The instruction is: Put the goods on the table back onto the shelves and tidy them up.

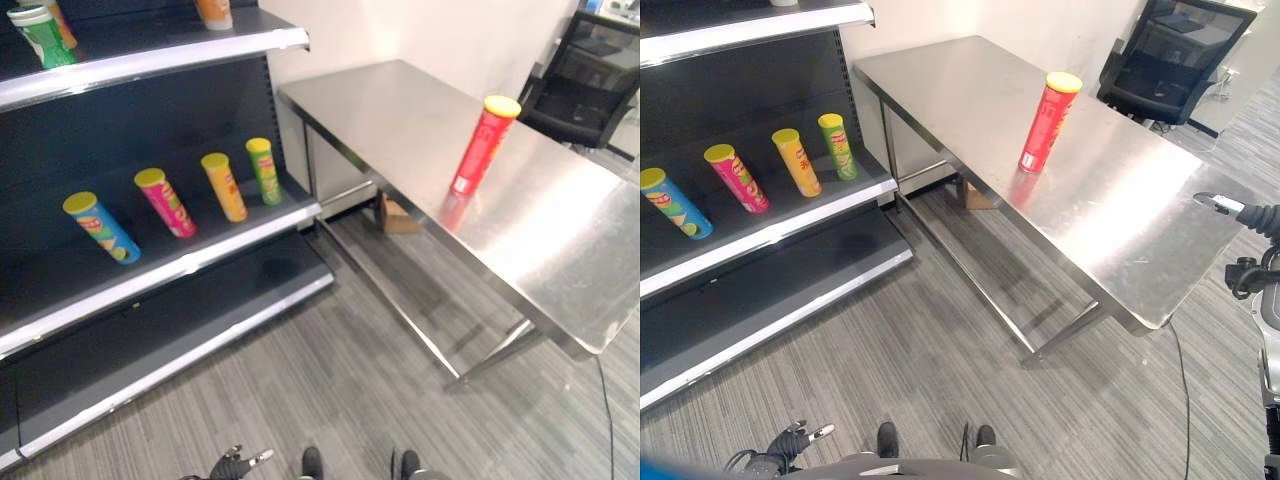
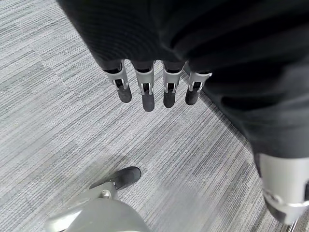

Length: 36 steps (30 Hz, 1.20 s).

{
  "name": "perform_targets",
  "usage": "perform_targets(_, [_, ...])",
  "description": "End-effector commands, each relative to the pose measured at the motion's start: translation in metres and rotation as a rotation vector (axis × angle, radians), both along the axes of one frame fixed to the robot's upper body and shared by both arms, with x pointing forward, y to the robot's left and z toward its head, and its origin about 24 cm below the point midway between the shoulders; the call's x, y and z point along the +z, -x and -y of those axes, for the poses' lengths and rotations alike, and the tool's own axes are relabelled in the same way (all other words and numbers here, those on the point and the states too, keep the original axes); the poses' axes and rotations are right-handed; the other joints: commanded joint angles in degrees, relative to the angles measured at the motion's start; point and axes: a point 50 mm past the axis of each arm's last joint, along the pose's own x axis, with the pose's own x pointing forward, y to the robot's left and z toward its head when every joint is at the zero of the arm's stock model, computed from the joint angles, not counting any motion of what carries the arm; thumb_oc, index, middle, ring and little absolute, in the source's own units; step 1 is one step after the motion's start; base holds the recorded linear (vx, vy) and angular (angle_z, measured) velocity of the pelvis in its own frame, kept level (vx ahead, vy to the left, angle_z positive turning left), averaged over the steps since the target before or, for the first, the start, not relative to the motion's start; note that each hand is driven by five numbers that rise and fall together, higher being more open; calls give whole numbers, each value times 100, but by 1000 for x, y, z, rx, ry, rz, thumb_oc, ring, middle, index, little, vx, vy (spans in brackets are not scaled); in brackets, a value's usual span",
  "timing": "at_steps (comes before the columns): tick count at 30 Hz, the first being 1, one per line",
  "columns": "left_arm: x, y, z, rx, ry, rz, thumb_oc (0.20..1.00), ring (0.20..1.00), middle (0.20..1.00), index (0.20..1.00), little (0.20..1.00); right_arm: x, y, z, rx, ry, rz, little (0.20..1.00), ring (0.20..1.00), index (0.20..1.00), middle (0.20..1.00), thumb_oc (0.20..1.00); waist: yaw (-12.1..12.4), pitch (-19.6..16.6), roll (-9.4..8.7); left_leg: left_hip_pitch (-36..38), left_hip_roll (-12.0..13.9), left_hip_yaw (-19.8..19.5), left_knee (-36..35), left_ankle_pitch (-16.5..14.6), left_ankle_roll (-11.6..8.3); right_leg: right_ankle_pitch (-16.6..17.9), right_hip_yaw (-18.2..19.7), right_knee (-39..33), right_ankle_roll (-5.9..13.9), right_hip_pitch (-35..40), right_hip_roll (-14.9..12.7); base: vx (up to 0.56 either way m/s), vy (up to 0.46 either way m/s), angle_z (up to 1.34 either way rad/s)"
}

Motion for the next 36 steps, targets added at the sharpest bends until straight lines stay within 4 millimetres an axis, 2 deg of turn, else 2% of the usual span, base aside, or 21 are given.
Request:
perform_targets(1, [7,-22,-7,-60,-63,25,1000,1000,1000,1000,1000,11,10,19,-141,56,30,1000,1000,1000,1000,1000,200,-274,198,251,481,-494,393,-897,-471,-924,1,201,-268,43,358,40,21,2])
perform_targets(10, [7,-14,-14,-56,-76,2,1000,1000,1000,1000,1000,16,5,12,-105,85,26,1000,1000,1000,1000,1000,234,-290,174,330,442,-406,225,-867,-422,-851,56,219,-201,-23,297,25,42,-5])
perform_targets(18, [8,-6,-22,-3,-87,-7,1000,1000,1000,1000,1000,24,-12,-2,-25,73,59,1000,1000,1000,1000,1000,386,-209,101,219,288,-422,385,-1015,-267,-716,230,292,-82,-227,147,13,79,-5])
perform_targets(21, [7,-1,-23,10,-82,-18,1000,1000,1000,1000,1000,26,-20,-10,11,77,58,1000,1000,1000,1000,1000,444,-135,89,57,154,-448,564,-1102,-156,-679,318,448,-5,-402,31,10,133,-20])
perform_targets(27, [6,6,-25,32,-75,-32,1000,1000,1000,1000,1000,27,-24,-14,23,101,42,1000,1000,1000,1000,1000,471,43,150,-20,-80,-485,730,-1239,79,-683,472,1295,99,-811,-228,38,174,-8])
perform_targets(28, [6,7,-25,40,-70,-29,1000,1000,1000,1000,1000,26,-22,-13,18,107,37,1000,1000,1000,1000,1000,456,128,203,11,-169,-551,761,-1274,166,-589,500,1734,70,-942,-315,94,187,-1])
perform_targets(31, [8,7,-26,33,-69,-21,1000,1000,1000,1000,1000,26,-17,-10,-5,115,45,1000,1000,1000,1000,1000,412,214,286,159,-246,-653,707,-1345,225,-493,496,2415,-52,-1215,-433,146,168,-17])
perform_targets(33, [9,1,-26,29,-65,-3,1000,1000,1000,1000,1000,26,-14,-8,-19,118,46,1000,1000,1000,1000,1000,343,248,294,249,-255,-715,671,-1409,211,-636,541,2311,-93,-1382,-260,176,35,-4])
perform_targets(36, [12,-10,-25,22,-57,33,1000,1000,1000,1000,1000,29,-7,-1,-50,120,59,1000,1000,1000,1000,1000,159,308,283,375,-306,-888,692,-1503,158,-656,846,1672,-50,-1682,233,229,-41,29])
